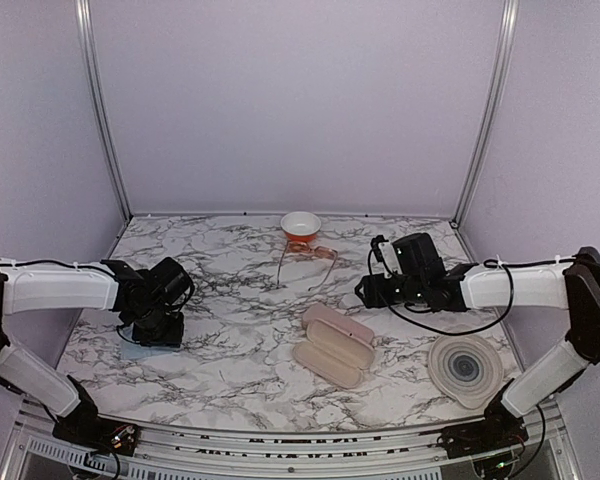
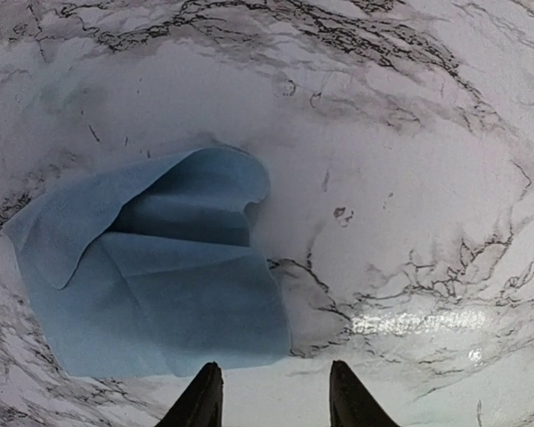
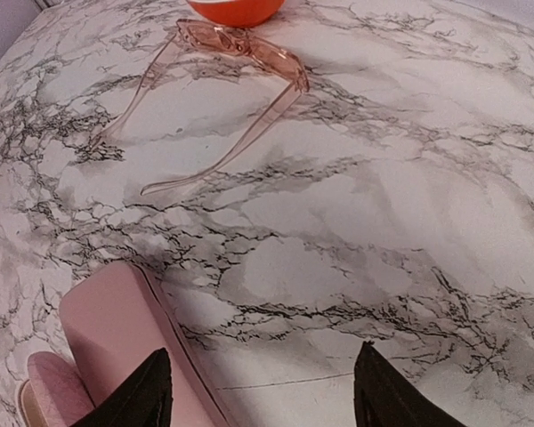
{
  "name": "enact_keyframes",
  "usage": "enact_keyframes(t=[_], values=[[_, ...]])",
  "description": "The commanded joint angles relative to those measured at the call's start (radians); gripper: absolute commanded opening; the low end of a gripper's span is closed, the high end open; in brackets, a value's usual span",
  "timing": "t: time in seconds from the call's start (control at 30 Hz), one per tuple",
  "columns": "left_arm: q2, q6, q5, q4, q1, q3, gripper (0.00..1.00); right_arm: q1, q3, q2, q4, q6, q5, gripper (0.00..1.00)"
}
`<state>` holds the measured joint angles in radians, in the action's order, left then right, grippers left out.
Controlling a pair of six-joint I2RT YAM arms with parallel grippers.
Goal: Organize the sunglasses
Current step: Move the glasses cleaning cloth to the center of the board.
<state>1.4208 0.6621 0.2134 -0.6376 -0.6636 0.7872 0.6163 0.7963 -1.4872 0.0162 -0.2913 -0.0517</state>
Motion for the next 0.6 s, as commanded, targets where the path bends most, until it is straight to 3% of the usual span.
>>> enact_keyframes(t=[0.0,0.57], values=[[0.04,-0.046,-0.039,0.025,0.013,-0.014,0.4,-0.013,0.04,-0.043,-0.022,0.013,0.036,0.67],[0.109,-0.093,-0.051,0.08,0.061,-0.02,0.27,-0.071,0.038,-0.069,-0.03,0.001,0.118,0.67]])
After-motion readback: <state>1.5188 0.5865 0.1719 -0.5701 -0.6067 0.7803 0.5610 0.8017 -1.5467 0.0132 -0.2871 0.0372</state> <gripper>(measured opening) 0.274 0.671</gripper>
